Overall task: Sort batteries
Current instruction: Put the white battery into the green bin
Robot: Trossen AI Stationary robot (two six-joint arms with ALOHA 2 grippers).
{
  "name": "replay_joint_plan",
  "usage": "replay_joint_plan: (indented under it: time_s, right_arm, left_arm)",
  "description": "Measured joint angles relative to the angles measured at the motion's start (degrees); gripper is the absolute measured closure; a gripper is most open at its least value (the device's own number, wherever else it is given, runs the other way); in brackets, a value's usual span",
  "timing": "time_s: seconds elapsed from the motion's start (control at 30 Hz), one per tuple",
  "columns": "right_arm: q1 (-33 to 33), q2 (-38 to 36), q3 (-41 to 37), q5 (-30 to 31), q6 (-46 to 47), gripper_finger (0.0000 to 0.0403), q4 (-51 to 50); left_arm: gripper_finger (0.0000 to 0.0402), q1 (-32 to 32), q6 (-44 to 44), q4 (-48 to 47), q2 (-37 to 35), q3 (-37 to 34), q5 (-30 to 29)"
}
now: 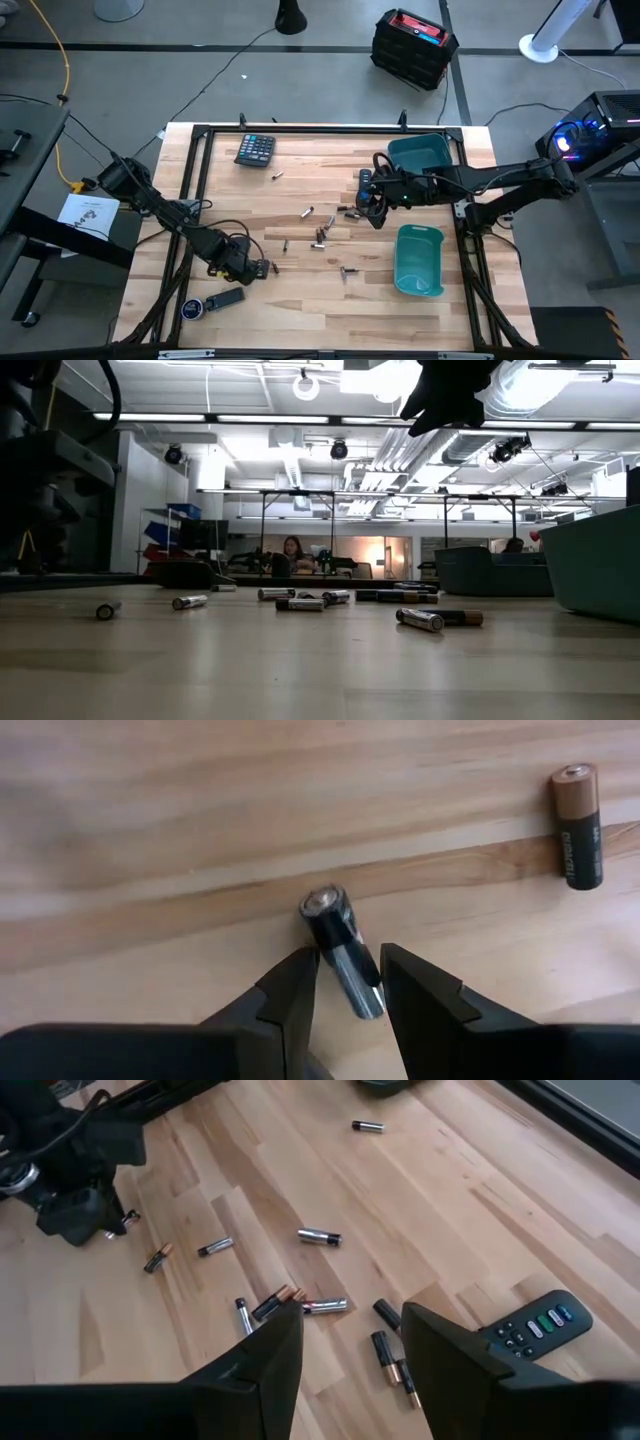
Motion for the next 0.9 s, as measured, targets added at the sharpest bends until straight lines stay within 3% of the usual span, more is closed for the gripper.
replay_joint_plan:
  time_s: [0.17, 0.4, 0.47, 0.63, 0.8, 0.9]
  right_arm:
    - [0.00, 0.00, 0.00, 0.46, -1.07, 0.0237, -0.04]
    - [0.00, -0.03, 0.00, 0.43, -1.07, 0.0237, -0.87]
    - [0.00, -0.40, 0.00, -0.07, -1.06, 0.0237, -0.87]
    - [0.00, -3.21, 0.00, -0.04, -0.56, 0.0237, -0.86]
    - [-0.24, -7.51, 0.00, -0.90, 4.34, 0.0237, -3.79]
    - [-0.25, -8.90, 0.00, -5.05, 10.36, 0.0237, -9.35]
  left_arm:
    - [0.0297, 0.22, 0.49, 1.06, 0.76, -1.85, -0.15]
    - [0.0375, 0.85, 5.71, 2.81, -0.20, -2.96, 0.01]
    - [0.0375, 1.13, 7.14, 2.85, -2.25, -3.10, -1.46]
    - [0.0375, 3.44, 11.84, 0.54, -10.01, -3.37, -12.37]
    - [0.0375, 9.73, 24.52, 3.75, -18.39, -3.10, -18.65]
    - [0.0375, 15.07, 35.30, 5.50, -20.62, -0.82, -17.50]
